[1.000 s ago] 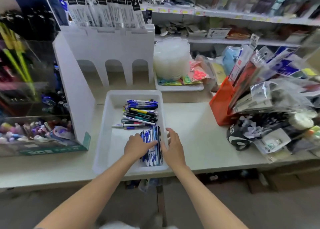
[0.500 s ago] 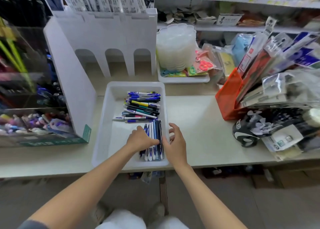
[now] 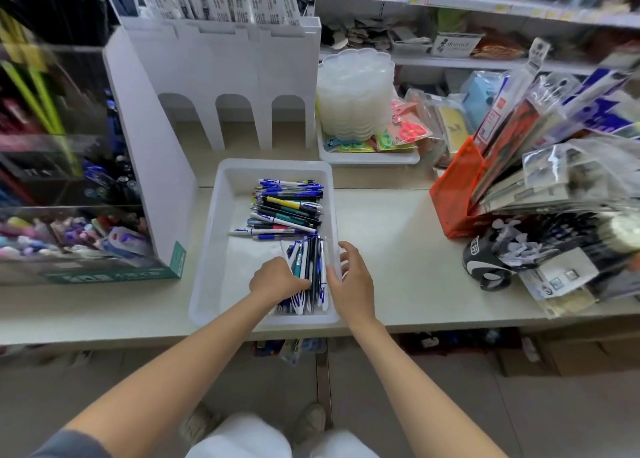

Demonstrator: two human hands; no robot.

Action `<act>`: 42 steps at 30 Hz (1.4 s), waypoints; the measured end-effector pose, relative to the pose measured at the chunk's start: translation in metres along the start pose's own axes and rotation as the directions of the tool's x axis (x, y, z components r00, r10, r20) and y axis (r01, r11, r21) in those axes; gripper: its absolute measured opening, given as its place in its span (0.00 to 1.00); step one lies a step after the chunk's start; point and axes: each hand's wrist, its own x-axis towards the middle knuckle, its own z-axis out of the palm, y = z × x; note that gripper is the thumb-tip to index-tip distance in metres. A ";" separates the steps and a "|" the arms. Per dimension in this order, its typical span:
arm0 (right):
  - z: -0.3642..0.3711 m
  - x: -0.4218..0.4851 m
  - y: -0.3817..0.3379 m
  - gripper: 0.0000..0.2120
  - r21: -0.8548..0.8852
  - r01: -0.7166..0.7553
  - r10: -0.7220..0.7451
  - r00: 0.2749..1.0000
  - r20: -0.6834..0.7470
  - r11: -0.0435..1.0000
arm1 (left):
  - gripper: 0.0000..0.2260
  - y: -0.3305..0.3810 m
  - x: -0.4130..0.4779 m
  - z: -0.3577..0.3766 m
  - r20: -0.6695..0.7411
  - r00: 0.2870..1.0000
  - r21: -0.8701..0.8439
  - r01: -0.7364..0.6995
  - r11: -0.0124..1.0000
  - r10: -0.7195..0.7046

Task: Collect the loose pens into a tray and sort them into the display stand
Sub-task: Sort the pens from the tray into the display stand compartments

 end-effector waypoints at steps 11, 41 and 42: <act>0.005 0.003 0.004 0.16 -0.233 0.250 -0.280 0.954 -0.104 0.940 | 0.09 -0.010 -0.004 -0.003 0.030 0.998 -0.120 -0.043 0.992 0.047; 0.029 0.052 -0.239 0.28 0.408 0.293 -0.335 0.942 0.033 0.865 | 0.08 -0.045 -0.069 -0.204 -0.318 0.872 -0.683 -0.483 0.548 0.372; 0.036 0.051 -0.254 0.27 0.414 0.330 -0.369 0.929 0.017 0.848 | 0.09 -0.054 -0.068 -0.215 -0.344 0.860 -0.682 -0.504 0.530 0.376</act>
